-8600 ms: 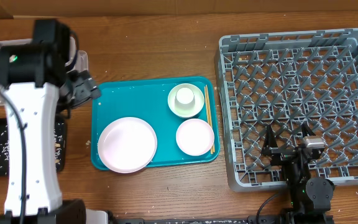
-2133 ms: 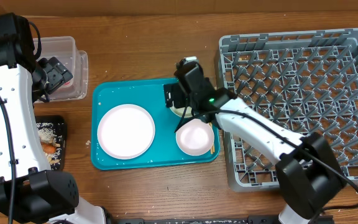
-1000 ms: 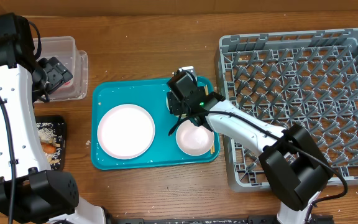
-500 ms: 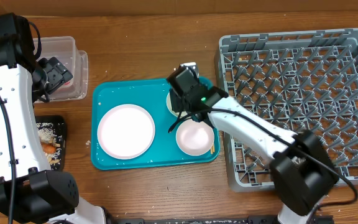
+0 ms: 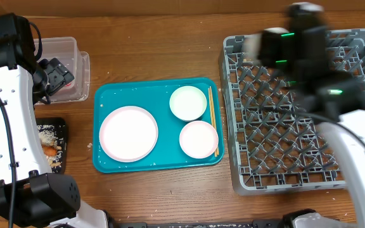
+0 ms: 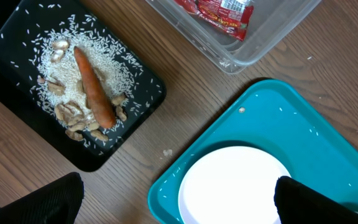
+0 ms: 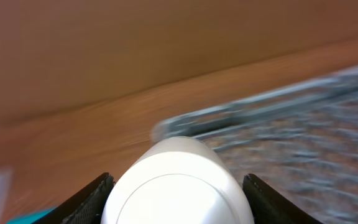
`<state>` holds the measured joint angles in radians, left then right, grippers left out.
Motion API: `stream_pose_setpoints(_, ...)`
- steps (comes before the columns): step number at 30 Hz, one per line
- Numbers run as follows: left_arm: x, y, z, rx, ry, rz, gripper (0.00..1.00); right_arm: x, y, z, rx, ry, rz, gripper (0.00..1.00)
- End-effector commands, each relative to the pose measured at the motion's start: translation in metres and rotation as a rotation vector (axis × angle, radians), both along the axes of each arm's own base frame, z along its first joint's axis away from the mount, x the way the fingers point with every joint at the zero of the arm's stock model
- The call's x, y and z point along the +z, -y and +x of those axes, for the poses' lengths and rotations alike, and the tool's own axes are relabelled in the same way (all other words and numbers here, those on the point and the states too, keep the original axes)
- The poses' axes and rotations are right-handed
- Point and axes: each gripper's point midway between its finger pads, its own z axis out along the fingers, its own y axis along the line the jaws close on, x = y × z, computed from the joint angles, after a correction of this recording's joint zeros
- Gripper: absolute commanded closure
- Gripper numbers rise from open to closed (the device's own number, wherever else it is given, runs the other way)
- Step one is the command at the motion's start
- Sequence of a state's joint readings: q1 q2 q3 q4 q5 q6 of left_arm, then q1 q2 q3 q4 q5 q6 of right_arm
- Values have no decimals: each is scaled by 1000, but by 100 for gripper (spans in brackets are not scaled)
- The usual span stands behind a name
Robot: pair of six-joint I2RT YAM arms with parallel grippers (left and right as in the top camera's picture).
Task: Sort waste into correct bins and load items into the dishwasher
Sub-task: 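Carry the cup right and set it upright in the dish rack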
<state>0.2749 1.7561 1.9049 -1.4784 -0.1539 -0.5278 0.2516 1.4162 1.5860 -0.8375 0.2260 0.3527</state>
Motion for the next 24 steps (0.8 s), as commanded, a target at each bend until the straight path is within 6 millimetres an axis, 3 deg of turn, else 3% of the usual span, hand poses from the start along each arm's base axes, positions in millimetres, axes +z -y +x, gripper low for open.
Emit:
stream_pose_setpoints(1,10,-1,-1,-1,26,11,0,5,92,-8,-188,-20,-66,54)
stream_pose_setpoints(2,10,-1,-1,-1,26,11,0,2,113,-11,-242,-34,-58,54)
stream_pose_setpoints(4,10,-1,-1,-1,26,11,0,-21,184,-23,-400,-112,-19,54)
stream_pose_setpoints(8,10,-1,-1,-2,26,11,0,-56,231,-32,-505,-204,29,54)
stream_pose_setpoints(15,10,-1,-1,-1,26,11,1,-118,262,-38,-588,-383,87,53)
stream_pose_setpoints(20,10,-1,-1,-2,26,11,0,-136,263,-36,-588,-432,95,38)
stream_pose_setpoints(21,10,-1,-1,-1,26,11,0,-137,263,-36,-587,-435,95,30)
stream_pose_setpoints(24,10,-1,-1,-2,26,11,0,-137,263,-36,-587,-436,96,27)
